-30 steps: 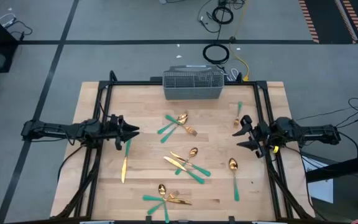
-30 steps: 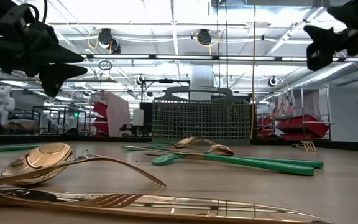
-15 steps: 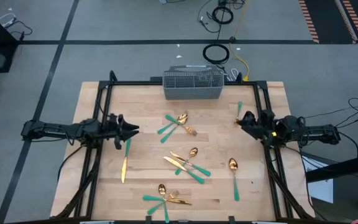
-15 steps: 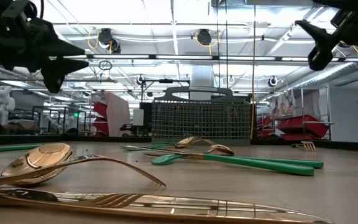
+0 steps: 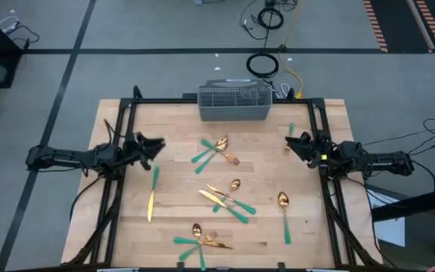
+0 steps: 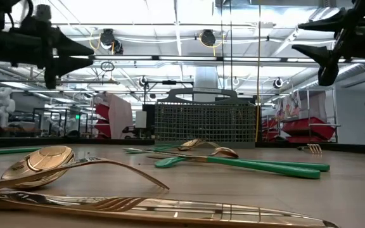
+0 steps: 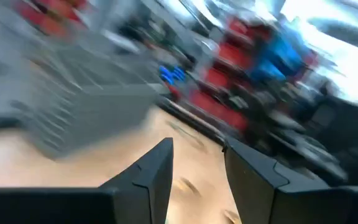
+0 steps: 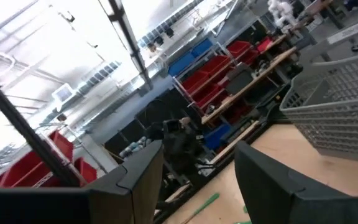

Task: Sort silverware
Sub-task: Put the green fork into the gray silverware basket

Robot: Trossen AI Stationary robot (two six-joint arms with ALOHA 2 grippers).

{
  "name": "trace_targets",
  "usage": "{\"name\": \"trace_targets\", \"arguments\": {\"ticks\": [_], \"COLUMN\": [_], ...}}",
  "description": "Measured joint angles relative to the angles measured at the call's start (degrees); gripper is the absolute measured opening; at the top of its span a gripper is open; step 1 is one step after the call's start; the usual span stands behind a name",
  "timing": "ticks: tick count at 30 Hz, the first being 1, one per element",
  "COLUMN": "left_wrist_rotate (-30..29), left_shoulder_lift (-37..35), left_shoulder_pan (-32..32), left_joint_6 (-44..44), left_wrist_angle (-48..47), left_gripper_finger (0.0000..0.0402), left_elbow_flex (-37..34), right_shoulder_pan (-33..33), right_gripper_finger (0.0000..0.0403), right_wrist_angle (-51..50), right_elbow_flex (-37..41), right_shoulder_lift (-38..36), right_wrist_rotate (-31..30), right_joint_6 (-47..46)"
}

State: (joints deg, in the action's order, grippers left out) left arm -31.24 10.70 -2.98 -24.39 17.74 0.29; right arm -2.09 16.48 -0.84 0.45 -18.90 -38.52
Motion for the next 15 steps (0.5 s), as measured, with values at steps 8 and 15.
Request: {"name": "trace_targets", "arguments": {"ticks": [8, 15], "left_wrist_rotate": [11.5, 7.3], "left_shoulder_lift": [3.9, 26.2], "left_shoulder_pan": [-1.7, -3.2], "left_joint_6": [-14.0, -7.9], "left_wrist_angle": [-5.3, -47.2], "left_gripper_finger": [0.0147, 0.0147], "left_elbow_flex": [14.2, 50.3], "right_shoulder_pan": [0.0, 0.2], "right_gripper_finger": [0.0187, 0.0187], "right_wrist_angle": [2.9, 5.7], "right_elbow_flex": [0.0, -2.2], "right_shoulder_lift": [0.1, 0.1], "right_wrist_rotate": [3.1, 3.5], "right_joint_6": [-4.7, 0.8]}}
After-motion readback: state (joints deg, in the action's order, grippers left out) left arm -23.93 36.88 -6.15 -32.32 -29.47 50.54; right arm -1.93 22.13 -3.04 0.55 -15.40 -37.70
